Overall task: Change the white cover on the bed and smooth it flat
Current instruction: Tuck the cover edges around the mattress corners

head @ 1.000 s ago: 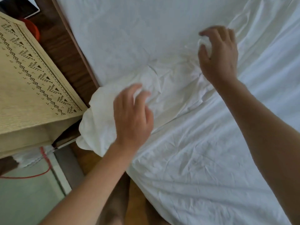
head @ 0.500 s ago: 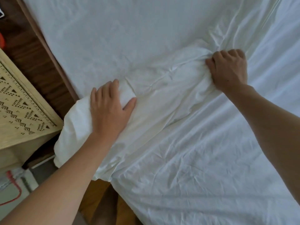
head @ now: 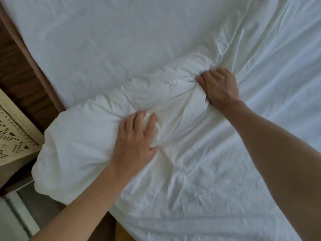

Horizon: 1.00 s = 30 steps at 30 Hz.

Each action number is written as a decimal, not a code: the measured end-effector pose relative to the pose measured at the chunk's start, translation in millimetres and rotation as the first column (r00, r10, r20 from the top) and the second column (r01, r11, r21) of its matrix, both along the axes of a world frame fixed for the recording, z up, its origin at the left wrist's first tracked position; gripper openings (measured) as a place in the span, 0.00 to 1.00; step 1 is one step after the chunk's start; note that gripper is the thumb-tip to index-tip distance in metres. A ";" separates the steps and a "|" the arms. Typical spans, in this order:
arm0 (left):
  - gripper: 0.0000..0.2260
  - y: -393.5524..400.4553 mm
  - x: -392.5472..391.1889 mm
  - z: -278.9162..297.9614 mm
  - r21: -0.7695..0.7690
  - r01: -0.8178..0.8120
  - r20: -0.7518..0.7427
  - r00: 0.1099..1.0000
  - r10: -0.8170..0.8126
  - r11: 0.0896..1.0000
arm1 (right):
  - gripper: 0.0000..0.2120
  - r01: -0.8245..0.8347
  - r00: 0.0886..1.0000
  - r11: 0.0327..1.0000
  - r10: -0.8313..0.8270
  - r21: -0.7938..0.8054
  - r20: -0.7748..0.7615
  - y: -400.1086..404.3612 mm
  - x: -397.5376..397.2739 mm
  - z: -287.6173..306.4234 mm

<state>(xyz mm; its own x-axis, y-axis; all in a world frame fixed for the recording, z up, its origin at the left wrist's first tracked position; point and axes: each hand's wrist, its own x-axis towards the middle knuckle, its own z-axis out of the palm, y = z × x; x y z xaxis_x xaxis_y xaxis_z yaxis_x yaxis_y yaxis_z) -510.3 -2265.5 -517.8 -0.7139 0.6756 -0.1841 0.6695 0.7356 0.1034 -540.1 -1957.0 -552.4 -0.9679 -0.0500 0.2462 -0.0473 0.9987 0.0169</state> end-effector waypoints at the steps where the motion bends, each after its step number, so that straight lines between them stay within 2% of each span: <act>1: 0.33 0.9 -4.7 2.3 0.014 -0.005 -0.018 1.000 0.005 1.000 | 0.22 0.034 0.999 0.999 -0.034 -0.013 0.031 -5.1 -6.6 2.2; 4: 0.12 -1.8 -19.5 10.1 0.074 0.028 -0.096 0.995 -0.021 0.997 | 0.20 0.099 0.992 0.990 -0.090 -0.097 0.091 -14.0 -11.9 18.4; 5: 0.10 -3.2 -22.9 11.6 0.098 0.037 -0.098 0.995 -0.027 0.995 | 0.20 0.118 0.991 0.985 -0.109 -0.126 0.073 -13.2 -6.5 23.1; 7: 0.14 -5.7 -23.4 18.9 0.134 0.031 -0.047 0.999 -0.025 0.990 | 0.22 0.172 0.985 0.970 -0.164 -0.171 0.059 -13.9 15.5 28.0; 10: 0.13 -15.8 -2.6 29.9 0.200 0.043 -0.025 0.999 -0.038 0.979 | 0.23 0.267 0.964 0.940 -0.260 -0.211 0.059 -22.7 66.7 23.3; 13: 0.11 -23.0 31.5 24.0 0.139 0.094 -0.030 0.995 -0.091 0.986 | 0.22 0.306 0.952 0.926 -0.296 -0.222 0.076 -30.1 102.1 9.2; 15: 0.09 -24.6 41.9 13.7 0.113 0.070 0.015 0.997 -0.072 0.991 | 0.19 0.324 0.946 0.908 -0.310 -0.266 0.094 -30.6 98.2 3.3; 19: 0.22 -21.1 22.6 12.6 0.100 -0.008 0.129 0.992 -0.005 0.995 | 0.20 0.318 0.948 0.921 -0.316 -0.224 0.048 -27.7 64.6 5.9; 21: 0.22 -20.3 15.4 15.5 0.222 0.042 0.153 0.985 -0.077 0.974 | 0.20 0.399 0.914 0.873 -0.404 -0.281 0.043 -25.4 46.5 14.2; 23: 0.17 -25.4 6.0 23.6 0.414 0.090 0.096 0.985 -0.142 0.906 | 0.14 0.429 0.882 0.842 -0.468 -0.327 -0.049 -30.4 25.6 27.0; 24: 0.17 -30.7 -2.9 30.3 0.487 0.070 0.047 0.993 -0.106 0.871 | 0.09 0.366 0.902 0.884 -0.414 -0.291 -0.123 -33.7 15.5 33.9; 25: 0.18 -36.4 -15.0 35.7 0.527 0.030 -0.018 1.000 -0.025 0.849 | 0.10 0.244 0.942 0.940 -0.288 -0.238 -0.172 -37.6 5.0 39.7; 26: 0.18 -40.8 -29.2 39.9 0.520 -0.024 -0.081 0.994 0.077 0.854 | 0.15 0.087 0.980 0.979 -0.117 -0.183 -0.160 -40.6 -5.9 44.8; 27: 0.20 -44.4 -43.1 40.1 0.450 -0.104 -0.109 0.979 0.170 0.887 | 0.19 -0.033 0.996 0.985 0.018 -0.170 -0.086 -43.5 -17.2 49.3; 28: 0.25 -45.7 -54.8 37.5 0.312 -0.196 -0.087 0.968 0.234 0.930 | 0.21 -0.067 0.997 0.981 0.072 -0.182 0.021 -45.6 -27.4 50.5; 30: 0.39 -42.4 -66.8 30.2 0.008 -0.294 0.061 0.954 0.293 0.956 | 0.29 0.012 0.970 0.985 0.031 -0.172 0.243 -41.8 -38.2 47.3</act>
<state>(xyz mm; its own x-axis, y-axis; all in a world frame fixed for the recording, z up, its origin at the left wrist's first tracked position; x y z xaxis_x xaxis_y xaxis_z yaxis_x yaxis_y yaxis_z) -577.0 -2307.9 -487.6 -0.8697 0.4410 -0.2218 0.4165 0.8967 0.1499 -578.2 -1998.8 -505.1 -0.9993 -0.0374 0.0086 -0.0383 0.9851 -0.1674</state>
